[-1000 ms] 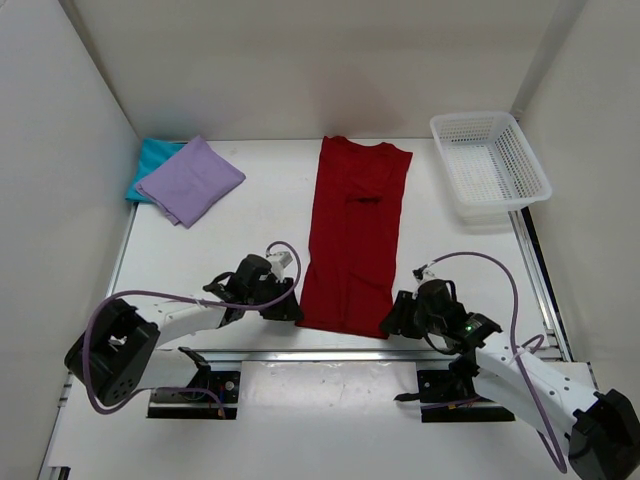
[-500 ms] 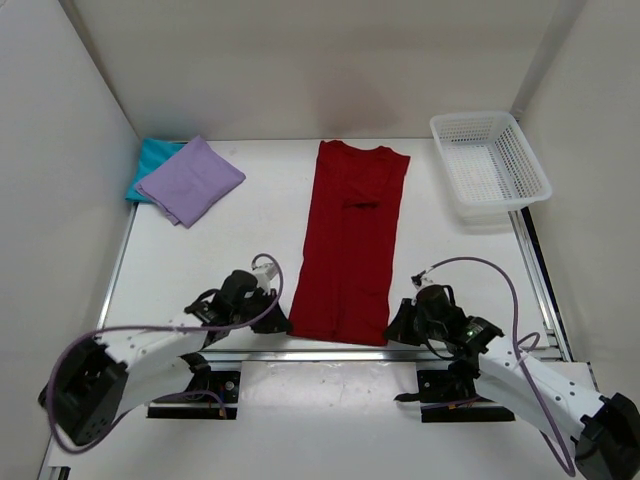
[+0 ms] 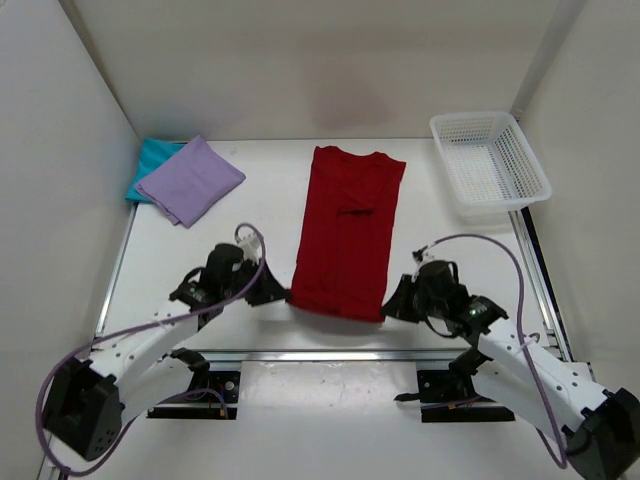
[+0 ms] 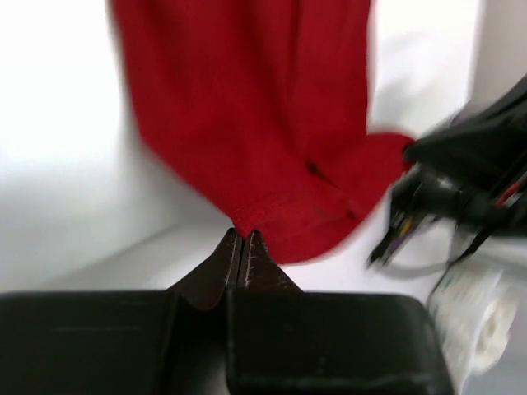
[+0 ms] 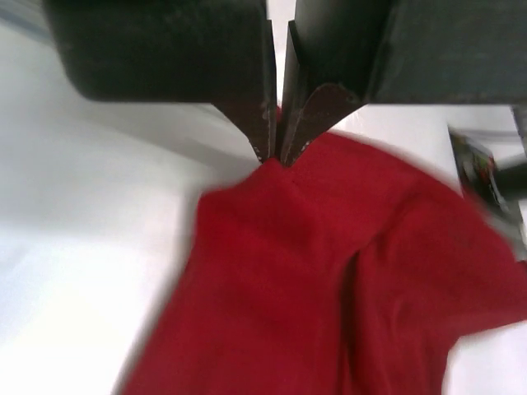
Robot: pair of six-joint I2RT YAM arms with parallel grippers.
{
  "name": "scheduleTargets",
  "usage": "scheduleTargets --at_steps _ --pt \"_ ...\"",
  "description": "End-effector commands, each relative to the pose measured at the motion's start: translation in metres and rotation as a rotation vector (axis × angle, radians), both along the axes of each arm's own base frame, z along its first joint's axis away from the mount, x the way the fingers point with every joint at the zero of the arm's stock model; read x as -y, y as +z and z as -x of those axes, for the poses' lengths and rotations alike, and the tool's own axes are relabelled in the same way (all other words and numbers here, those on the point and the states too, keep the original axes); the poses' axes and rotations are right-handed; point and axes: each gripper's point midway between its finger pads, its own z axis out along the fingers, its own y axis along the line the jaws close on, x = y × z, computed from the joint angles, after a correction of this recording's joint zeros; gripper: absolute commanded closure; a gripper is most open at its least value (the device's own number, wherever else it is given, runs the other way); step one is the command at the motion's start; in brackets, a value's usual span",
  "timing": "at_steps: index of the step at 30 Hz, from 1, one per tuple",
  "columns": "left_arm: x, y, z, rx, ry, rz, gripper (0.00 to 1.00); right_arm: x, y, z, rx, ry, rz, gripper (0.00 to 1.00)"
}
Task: Fold and stack the t-shirts
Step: Grab the bottom of the folded rectangular tshirt with both arms, then fold the folded rectangular tshirt in 1/3 of the way
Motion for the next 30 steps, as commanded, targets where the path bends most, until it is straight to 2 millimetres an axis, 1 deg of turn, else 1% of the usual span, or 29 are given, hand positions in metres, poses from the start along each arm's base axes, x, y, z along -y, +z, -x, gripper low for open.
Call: scheduleTargets --at_steps 1,2,3,4,5,6,7,8,9,10,12,13,14,15,16,18,19,20,21,22,23,25,26,27,28,29,30 --pt "0.011 0.058 -0.065 0.158 0.045 0.057 1.0 -0.001 0.05 -0.056 0.19 0.046 -0.019 1.0" --pt "0.017 0.068 -0.085 0.182 0.056 0.069 1.0 0.005 0.059 -0.076 0.203 0.011 -0.027 0.99" --pt "0.02 0.075 -0.099 0.21 0.068 0.081 1.0 0.016 0.062 -0.091 0.228 -0.016 -0.006 1.0" --pt "0.021 0.074 -0.119 0.208 0.1 0.058 1.0 0.016 0.073 -0.108 0.269 -0.01 0.003 1.0" --pt "0.027 0.075 -0.136 0.204 0.103 0.068 1.0 0.022 0.081 -0.129 0.286 -0.05 0.012 1.0" --pt "0.03 0.078 -0.148 0.212 0.111 0.076 1.0 0.032 0.084 -0.142 0.302 -0.079 0.028 1.0" --pt "0.03 0.073 -0.166 0.201 0.133 0.058 1.0 0.036 0.088 -0.159 0.31 -0.092 0.027 1.0" --pt "0.031 0.068 -0.185 0.195 0.154 0.035 1.0 0.032 0.083 -0.167 0.295 -0.07 0.011 1.0" --pt "0.034 0.06 -0.198 0.171 0.164 0.03 1.0 0.039 0.081 -0.183 0.281 -0.101 0.012 1.0" --pt "0.029 0.06 -0.208 0.165 0.178 0.038 1.0 0.042 0.091 -0.2 0.325 -0.109 0.015 1.0" --pt "0.034 0.05 -0.235 0.153 0.192 0.021 1.0 0.045 0.083 -0.226 0.312 -0.117 0.008 1.0" --pt "0.033 0.049 -0.243 0.155 0.203 0.018 1.0 0.053 0.082 -0.234 0.31 -0.14 0.007 1.0" --pt "0.036 0.043 -0.253 0.149 0.212 0.005 1.0 0.052 0.082 -0.245 0.313 -0.133 -0.004 1.0" --pt "0.039 0.043 -0.264 0.157 0.213 -0.002 1.0 0.053 0.07 -0.252 0.282 -0.132 -0.006 1.0" --pt "0.037 0.038 -0.271 0.153 0.219 -0.013 0.99 0.055 0.075 -0.262 0.295 -0.143 -0.013 1.0" --pt "0.041 0.029 -0.287 0.139 0.225 -0.023 0.99 0.055 0.065 -0.283 0.279 -0.144 -0.016 1.0" --pt "0.041 0.027 -0.293 0.142 0.227 -0.023 0.98 0.054 0.063 -0.288 0.277 -0.142 -0.01 1.0" --pt "0.042 0.025 -0.301 0.141 0.237 -0.022 0.97 0.056 0.057 -0.297 0.265 -0.145 0.0 1.0" --pt "0.044 0.025 -0.308 0.149 0.233 -0.017 0.96 0.056 0.041 -0.3 0.232 -0.145 0.009 1.0" --pt "0.045 0.016 -0.314 0.134 0.238 -0.019 0.93 0.055 0.036 -0.308 0.218 -0.141 0.011 1.0" --pt "0.044 0.016 -0.318 0.133 0.245 -0.017 0.92 0.057 0.039 -0.316 0.225 -0.155 0.01 1.0" --pt "0.049 0.016 -0.325 0.136 0.244 0.004 0.9 0.061 0.029 -0.325 0.207 -0.172 0.017 1.0" --pt "0.048 0.011 -0.327 0.129 0.249 0.001 0.88 0.062 0.032 -0.328 0.217 -0.168 0.024 1.0" --pt "0.047 0.01 -0.331 0.126 0.256 -0.002 0.85 0.064 0.034 -0.334 0.227 -0.175 0.028 1.0" --pt "0.049 0.009 -0.331 0.121 0.242 0.011 0.78 0.063 0.032 -0.335 0.22 -0.176 0.043 0.95" --pt "0.05 0.015 -0.335 0.142 0.242 0.03 0.75 0.065 0.035 -0.339 0.225 -0.18 0.045 0.88" --pt "0.047 0.021 -0.335 0.141 0.253 0.059 0.68 0.068 0.04 -0.343 0.238 -0.181 0.055 0.82"
